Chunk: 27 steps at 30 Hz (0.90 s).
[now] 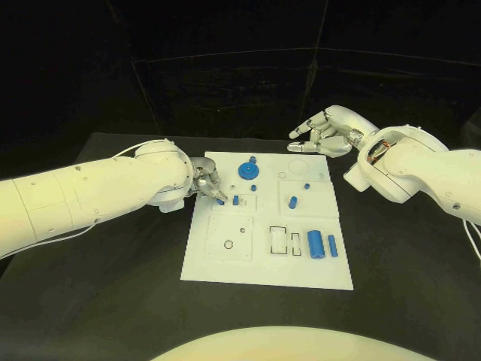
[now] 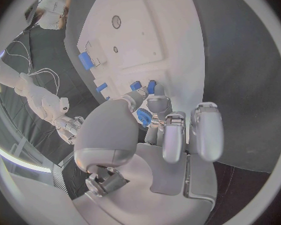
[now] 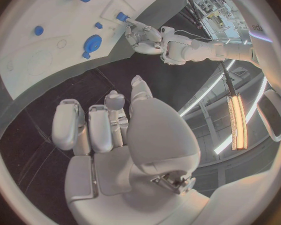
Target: Assemble the parts on the task board
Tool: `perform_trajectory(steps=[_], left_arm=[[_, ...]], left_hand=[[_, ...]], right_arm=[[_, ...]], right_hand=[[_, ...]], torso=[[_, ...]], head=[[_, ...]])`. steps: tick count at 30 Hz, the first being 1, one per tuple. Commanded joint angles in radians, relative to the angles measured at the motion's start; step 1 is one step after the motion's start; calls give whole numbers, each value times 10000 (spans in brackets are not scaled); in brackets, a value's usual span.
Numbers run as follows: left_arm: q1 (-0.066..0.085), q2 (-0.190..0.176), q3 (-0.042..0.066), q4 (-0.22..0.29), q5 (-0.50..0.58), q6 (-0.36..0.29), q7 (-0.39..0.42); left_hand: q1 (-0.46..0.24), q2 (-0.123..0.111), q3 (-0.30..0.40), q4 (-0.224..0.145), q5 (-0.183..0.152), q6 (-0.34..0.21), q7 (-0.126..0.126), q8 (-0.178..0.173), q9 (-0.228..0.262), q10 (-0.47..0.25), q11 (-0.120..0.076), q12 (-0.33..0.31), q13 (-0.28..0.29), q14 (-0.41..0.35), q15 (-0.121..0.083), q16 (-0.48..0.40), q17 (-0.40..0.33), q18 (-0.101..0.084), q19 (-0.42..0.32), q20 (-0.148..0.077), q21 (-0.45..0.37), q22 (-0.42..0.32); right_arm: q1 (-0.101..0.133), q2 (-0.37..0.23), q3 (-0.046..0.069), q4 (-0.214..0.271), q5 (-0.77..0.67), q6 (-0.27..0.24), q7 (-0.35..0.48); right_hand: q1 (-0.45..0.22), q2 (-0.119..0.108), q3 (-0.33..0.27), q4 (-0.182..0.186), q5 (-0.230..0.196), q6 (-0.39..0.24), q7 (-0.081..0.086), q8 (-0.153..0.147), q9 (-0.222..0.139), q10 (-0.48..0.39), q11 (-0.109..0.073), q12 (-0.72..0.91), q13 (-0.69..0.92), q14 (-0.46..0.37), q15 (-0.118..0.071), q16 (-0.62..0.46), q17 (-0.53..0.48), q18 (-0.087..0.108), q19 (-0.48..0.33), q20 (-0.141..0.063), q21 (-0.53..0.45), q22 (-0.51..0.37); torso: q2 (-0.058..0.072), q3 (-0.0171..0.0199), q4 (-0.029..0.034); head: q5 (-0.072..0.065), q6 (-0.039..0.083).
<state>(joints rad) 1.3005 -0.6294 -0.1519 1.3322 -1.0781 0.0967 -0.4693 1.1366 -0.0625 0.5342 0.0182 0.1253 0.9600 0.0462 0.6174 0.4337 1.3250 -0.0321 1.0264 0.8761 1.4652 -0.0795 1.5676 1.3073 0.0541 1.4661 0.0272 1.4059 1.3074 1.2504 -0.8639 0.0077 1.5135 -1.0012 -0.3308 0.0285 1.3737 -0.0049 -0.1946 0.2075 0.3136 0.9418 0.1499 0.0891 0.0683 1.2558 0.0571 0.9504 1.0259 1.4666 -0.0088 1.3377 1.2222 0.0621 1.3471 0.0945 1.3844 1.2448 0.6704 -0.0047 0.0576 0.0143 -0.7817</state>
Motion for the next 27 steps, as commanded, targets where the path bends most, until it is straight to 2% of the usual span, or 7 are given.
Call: perform_trajectory(steps=[1, 6, 16, 21, 27], left_arm=[[-44, 69, -36, -21, 267, 415, -39], [-42, 153, -38, -142, 338, 477, -80], [-38, 267, -39, -430, 385, 541, -203], [-38, 332, -39, -564, 397, 539, -234], [-37, 397, -40, -647, 401, 585, -257]], left_hand=[[-314, -147, 814, -734, 101, 170, -151, 89, 79, 119, -61, 52, 41, 1056, -103, 32, 2635, -63, 281, -47, 52, 686], [-653, -285, 699, -574, 91, 210, -197, 162, 159, 155, -99, 96, 85, 1056, -139, 32, 2635, -71, 297, -85, 79, 729], [-980, -325, 560, -378, 81, 265, -229, 224, 231, 180, -127, 134, 121, 1056, -167, 32, 2635, -82, 315, -115, 110, 779], [-1268, -334, 415, -184, 69, 282, -230, 241, 265, 180, -128, 144, 126, 1056, -172, 32, 2635, -86, 321, -125, 119, 799], [-1812, -447, -118, 183, 44, 344, -227, 276, 325, 193, -122, 193, 164, 1056, -169, 32, 2635, -97, 337, -125, 148, 852]], right_arm=[[18, 9, 5, 14, 25, 32, 82], [18, 13, 5, 18, 25, 33, 79], [19, 15, 5, 27, 25, 25, 77], [19, 26, 5, 28, 25, 23, 79], [19, 28, 5, 33, 25, 23, 76]], right_hand=[[-16, 82, -71, 13, 43, 44, -40, 63, 15, -3, 12, 39, 16, 332, -72, -59, 11, 145, -48, 12, -52, -7], [-16, 82, -71, 13, 43, 44, -40, 63, 15, -3, 12, 39, 16, 332, -72, -59, 11, 145, -48, 12, -52, -7], [-30, 104, -105, 31, 51, 48, -42, 70, 15, -13, 10, 15, -14, 330, -74, -81, -13, 148, -51, 10, -62, -18], [-30, 104, -105, 31, 51, 48, -42, 70, 15, -13, 10, 15, -14, 330, -74, -81, -13, 148, -51, 10, -62, -18], [-30, 104, -105, 31, 51, 48, -42, 70, 15, -13, 10, 15, -14, 330, -74, -81, -13, 148, -51, 10, -62, -18]], torso=[[2, 3, -4], [-2, -1, -3], [-4, -1, 3], [3, -3, 2], [0, -3, 5]], head=[[-1, -11], [-12, -23], [-34, -30], [-55, -36], [-69, -50]])
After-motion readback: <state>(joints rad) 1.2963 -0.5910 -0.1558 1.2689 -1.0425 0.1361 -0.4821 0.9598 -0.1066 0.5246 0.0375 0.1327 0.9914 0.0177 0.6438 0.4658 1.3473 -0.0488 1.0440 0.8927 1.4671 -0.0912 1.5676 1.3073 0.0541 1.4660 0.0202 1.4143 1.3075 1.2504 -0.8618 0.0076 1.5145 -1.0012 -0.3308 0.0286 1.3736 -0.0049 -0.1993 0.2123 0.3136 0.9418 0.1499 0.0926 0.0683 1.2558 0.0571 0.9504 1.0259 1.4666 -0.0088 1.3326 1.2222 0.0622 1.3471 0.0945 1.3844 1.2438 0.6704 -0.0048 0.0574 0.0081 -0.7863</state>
